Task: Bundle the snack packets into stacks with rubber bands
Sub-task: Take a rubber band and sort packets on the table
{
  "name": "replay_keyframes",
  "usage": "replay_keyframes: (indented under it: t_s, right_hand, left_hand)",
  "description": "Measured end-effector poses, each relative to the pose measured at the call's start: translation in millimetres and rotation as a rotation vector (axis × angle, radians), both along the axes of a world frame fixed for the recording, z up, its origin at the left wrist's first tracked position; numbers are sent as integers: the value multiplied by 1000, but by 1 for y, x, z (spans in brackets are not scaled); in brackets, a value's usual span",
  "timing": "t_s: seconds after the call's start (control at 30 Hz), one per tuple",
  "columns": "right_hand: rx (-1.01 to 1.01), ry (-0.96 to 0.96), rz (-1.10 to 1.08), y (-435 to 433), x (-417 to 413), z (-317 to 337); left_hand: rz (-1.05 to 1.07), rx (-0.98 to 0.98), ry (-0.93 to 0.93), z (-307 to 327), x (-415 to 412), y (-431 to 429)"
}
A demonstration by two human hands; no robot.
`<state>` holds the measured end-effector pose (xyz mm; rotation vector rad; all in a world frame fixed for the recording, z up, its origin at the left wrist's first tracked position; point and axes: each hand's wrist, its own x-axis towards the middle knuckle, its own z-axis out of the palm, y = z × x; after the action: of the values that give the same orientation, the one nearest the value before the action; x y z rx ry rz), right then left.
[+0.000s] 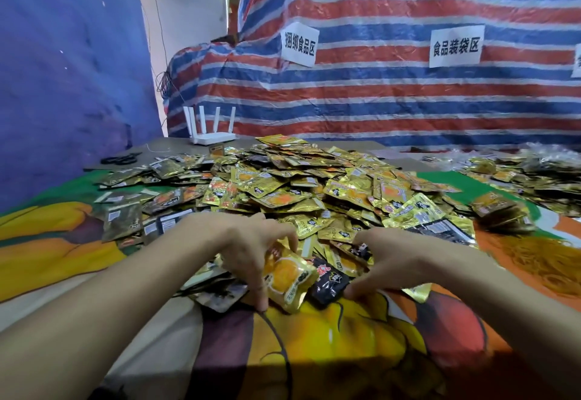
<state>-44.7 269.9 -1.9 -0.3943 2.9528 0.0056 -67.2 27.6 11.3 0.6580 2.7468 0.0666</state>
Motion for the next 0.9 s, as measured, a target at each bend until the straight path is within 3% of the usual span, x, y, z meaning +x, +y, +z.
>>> replay_keyframes:
  t_s: [0.17,0.27,0.37,0.53,0.7,0.8,0.9]
  right_hand:
    - [157,90,104,2,-4,8]
    - [238,255,172,0,-5,-4]
    - [175,465,184,4,-9,-16]
    - [-399,590,-30,14,-20,-17]
    - [-816,577,-123,5,-35,-13]
    - [-994,602,-170,-3,-43,-7]
    - [-1295,572,-231,-12,-51,-1]
  left_hand:
    - [17,299,75,-14,-19,-2]
    - [34,535,185,-19,-24,-2]
    - [114,744,276,-20,-30,-4]
    - [370,1199,104,-19,-37,-10]
    - [547,1646,-254,-21,-40,-10]
    - [540,1745,-331,-25,-41,-5]
    - [392,1847,-340,-29,-41,0]
